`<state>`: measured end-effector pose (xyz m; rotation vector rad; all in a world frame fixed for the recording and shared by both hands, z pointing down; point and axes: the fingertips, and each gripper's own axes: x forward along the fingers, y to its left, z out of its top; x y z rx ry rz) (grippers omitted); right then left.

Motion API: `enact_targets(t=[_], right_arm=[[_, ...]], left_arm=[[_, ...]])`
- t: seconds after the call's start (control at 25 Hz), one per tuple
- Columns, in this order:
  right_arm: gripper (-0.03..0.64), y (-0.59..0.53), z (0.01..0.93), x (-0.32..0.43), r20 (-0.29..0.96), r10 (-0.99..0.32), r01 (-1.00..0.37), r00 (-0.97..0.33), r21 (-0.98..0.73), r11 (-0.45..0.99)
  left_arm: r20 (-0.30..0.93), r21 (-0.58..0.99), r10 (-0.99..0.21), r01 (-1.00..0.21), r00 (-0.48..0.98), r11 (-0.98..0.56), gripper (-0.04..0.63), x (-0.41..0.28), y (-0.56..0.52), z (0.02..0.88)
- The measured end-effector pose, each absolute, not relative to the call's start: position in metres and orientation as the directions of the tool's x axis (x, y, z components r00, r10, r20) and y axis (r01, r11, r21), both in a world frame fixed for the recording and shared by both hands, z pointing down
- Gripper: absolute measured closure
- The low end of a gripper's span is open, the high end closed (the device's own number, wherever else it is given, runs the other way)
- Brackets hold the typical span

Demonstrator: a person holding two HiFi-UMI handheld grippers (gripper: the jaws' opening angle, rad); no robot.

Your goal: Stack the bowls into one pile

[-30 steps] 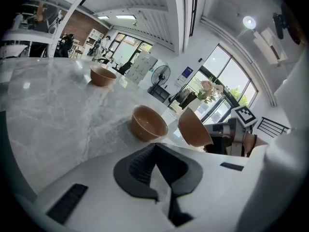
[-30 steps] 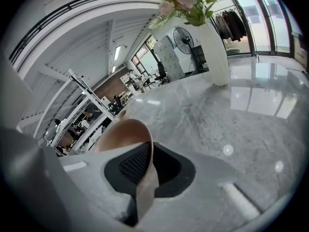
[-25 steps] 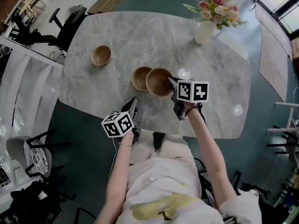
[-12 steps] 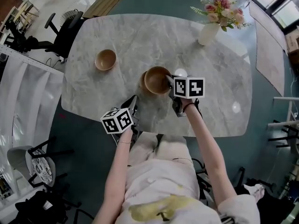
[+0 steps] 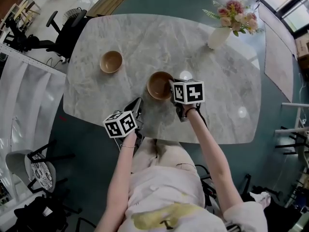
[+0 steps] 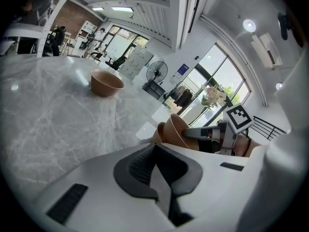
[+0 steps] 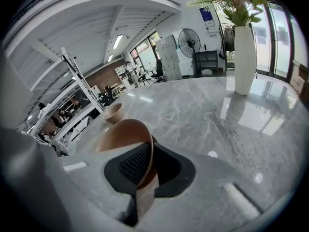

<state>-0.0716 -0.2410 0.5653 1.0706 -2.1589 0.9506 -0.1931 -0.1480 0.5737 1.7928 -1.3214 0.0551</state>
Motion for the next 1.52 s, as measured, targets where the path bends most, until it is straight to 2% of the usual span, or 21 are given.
enact_targets(t=[0.2, 0.64, 1.16, 1.28, 1.52], right_arm=[[0.594, -0.243, 0.568, -0.074, 0.743, -0.451, -0.839, -0.494, -0.271, 0.472], [0.592, -0.244, 0.572, -0.086, 0.745, -0.433, -0.803, -0.508, -0.229, 0.55], [0.509, -0.242, 0.564, -0.085, 0.722, -0.472, -0.794, -0.505, -0.175, 0.582], [0.486, -0.241, 0.561, -0.084, 0.705, -0.473, -0.789, -0.528, -0.202, 0.58], [0.486, -0.242, 0.552, -0.076, 0.651, -0.482, -0.786, -0.586, -0.314, 0.532]], left_arm=[[0.505, 0.618, -0.756, -0.786, 0.417, -0.02, 0.595, -0.194, -0.148, 0.574], [0.502, 0.628, -0.768, -0.778, 0.397, 0.008, 0.595, -0.193, -0.147, 0.573], [0.511, 0.626, -0.768, -0.78, 0.387, 0.024, 0.595, -0.193, -0.144, 0.574], [0.509, 0.623, -0.773, -0.782, 0.378, 0.028, 0.595, -0.195, -0.143, 0.572], [0.5, 0.618, -0.794, -0.785, 0.346, 0.047, 0.595, -0.201, -0.141, 0.565]])
